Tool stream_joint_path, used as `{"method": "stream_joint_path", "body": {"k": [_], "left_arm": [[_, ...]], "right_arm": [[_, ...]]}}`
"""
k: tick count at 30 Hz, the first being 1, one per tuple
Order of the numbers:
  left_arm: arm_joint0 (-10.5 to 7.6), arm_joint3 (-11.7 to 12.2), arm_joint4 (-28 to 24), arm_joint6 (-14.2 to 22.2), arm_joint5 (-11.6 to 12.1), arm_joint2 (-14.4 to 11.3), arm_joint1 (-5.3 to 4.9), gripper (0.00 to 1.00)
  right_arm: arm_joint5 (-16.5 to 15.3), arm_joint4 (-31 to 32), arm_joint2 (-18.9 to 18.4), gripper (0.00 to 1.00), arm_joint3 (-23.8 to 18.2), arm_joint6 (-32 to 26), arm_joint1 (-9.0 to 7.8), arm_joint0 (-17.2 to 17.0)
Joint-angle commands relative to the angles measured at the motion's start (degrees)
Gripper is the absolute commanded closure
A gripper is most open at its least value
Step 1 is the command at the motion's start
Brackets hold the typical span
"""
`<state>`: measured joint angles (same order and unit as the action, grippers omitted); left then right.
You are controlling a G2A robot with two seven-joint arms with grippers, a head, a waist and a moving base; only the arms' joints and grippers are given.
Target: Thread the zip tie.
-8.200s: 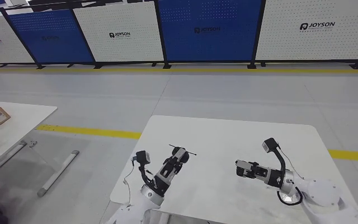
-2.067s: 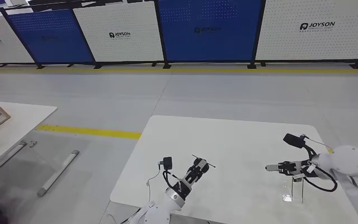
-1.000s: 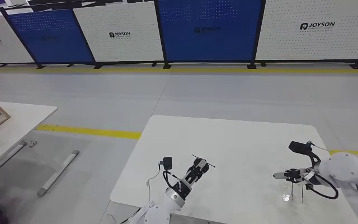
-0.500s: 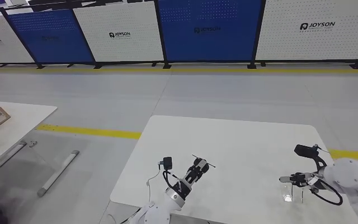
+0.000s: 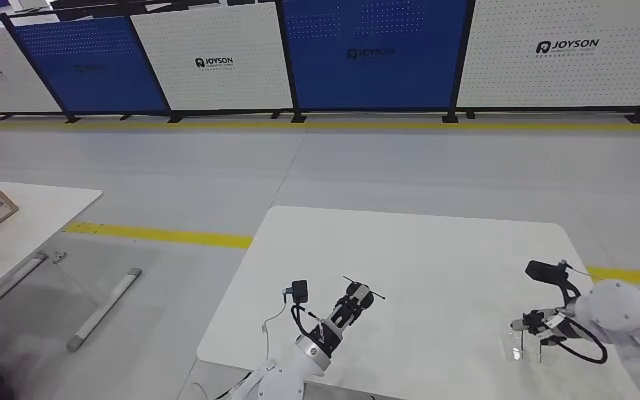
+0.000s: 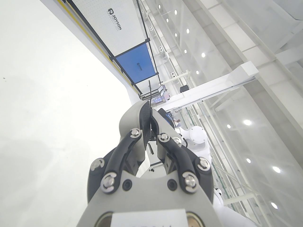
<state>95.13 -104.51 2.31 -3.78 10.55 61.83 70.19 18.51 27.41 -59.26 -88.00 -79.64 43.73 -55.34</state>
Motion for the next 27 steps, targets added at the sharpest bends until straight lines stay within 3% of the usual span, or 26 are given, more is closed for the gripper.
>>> {"method": "stream_joint_path", "body": {"k": [1, 4, 14, 27], "left_arm": [[0.0, 0.0, 0.0, 0.0, 0.0, 0.0, 0.0, 1.0], [0.0, 0.0, 0.0, 0.0, 0.0, 0.0, 0.0, 1.0], [0.0, 0.0, 0.0, 0.0, 0.0, 0.0, 0.0, 1.0], [0.0, 0.0, 0.0, 0.0, 0.0, 0.0, 0.0, 1.0]], "right_arm": [[0.4, 0.2, 0.8, 0.63, 0.4, 0.0, 0.03, 0.4], [1.0, 0.4, 2.2, 0.71, 1.6, 0.0, 0.22, 1.4], [1.0, 0.4, 6.0, 0.79, 5.5, 0.0, 1.34, 4.5], [1.0, 1.3, 10.3, 0.77, 10.1, 0.0, 3.51, 8.0]]}}
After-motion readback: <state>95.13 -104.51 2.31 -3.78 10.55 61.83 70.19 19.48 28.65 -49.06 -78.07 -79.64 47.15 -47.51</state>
